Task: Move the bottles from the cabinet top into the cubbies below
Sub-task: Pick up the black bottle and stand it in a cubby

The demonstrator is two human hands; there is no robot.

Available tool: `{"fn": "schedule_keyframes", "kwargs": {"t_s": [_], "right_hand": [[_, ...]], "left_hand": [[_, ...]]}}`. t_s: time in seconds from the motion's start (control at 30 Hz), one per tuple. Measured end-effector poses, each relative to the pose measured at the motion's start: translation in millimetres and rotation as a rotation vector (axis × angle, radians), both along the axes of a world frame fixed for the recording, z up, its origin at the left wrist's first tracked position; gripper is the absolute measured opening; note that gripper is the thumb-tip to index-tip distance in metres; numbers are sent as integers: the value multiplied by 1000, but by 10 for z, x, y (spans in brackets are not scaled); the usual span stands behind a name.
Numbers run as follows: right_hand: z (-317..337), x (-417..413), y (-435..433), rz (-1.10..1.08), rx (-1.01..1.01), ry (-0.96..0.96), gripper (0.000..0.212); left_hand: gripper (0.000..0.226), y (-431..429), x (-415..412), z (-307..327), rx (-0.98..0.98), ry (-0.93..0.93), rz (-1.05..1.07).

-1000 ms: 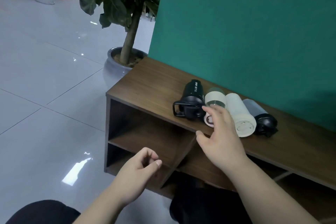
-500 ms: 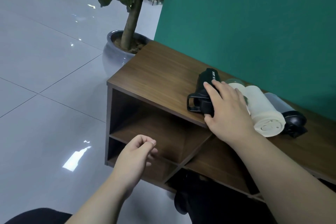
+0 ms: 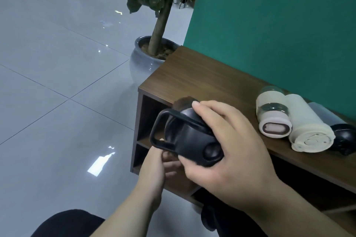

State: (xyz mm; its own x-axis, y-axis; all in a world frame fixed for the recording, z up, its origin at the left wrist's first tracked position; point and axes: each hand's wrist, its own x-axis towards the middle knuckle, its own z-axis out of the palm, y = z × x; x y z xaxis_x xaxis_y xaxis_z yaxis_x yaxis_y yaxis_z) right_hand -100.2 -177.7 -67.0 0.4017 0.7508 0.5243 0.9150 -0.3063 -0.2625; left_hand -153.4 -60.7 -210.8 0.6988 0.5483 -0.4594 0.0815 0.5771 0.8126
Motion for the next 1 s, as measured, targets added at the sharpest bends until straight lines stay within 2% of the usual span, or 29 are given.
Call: {"fn": "schedule_keyframes", "kwargs": {"t_s": [0.1,0.23,0.33,0.43,0.53,0.6,0.7,0.87,1.0], "right_hand": [[-220,-151,64,47,30,242,78],[-665,-43,104,-58,-46,658,81],[-1008,79,114,-119,-108,801,87],[-1253,270,182,-43,-124,987,100],[-1467,507,255,86,-294,988,128],[-1621,599,333,60,-319,973,132],[-1851,686,469,-81,-225,980,109],[-1969,880,687,-127,-169,1010,87],[-2073,983,881,-174,-79,1060,86]], "left_hand": [[40,-20,-93,56,-105,-63,28],[51,-2,-105,-9,-281,-113,139],[51,65,-31,-217,-318,34,127],[48,293,121,-364,-293,181,-40],[53,627,272,-486,-160,278,-219],[59,753,342,-582,-116,330,-339],[46,827,424,-785,-55,331,-417],[44,956,521,-1015,33,292,-247],[36,1020,519,-1233,182,242,-211]]}}
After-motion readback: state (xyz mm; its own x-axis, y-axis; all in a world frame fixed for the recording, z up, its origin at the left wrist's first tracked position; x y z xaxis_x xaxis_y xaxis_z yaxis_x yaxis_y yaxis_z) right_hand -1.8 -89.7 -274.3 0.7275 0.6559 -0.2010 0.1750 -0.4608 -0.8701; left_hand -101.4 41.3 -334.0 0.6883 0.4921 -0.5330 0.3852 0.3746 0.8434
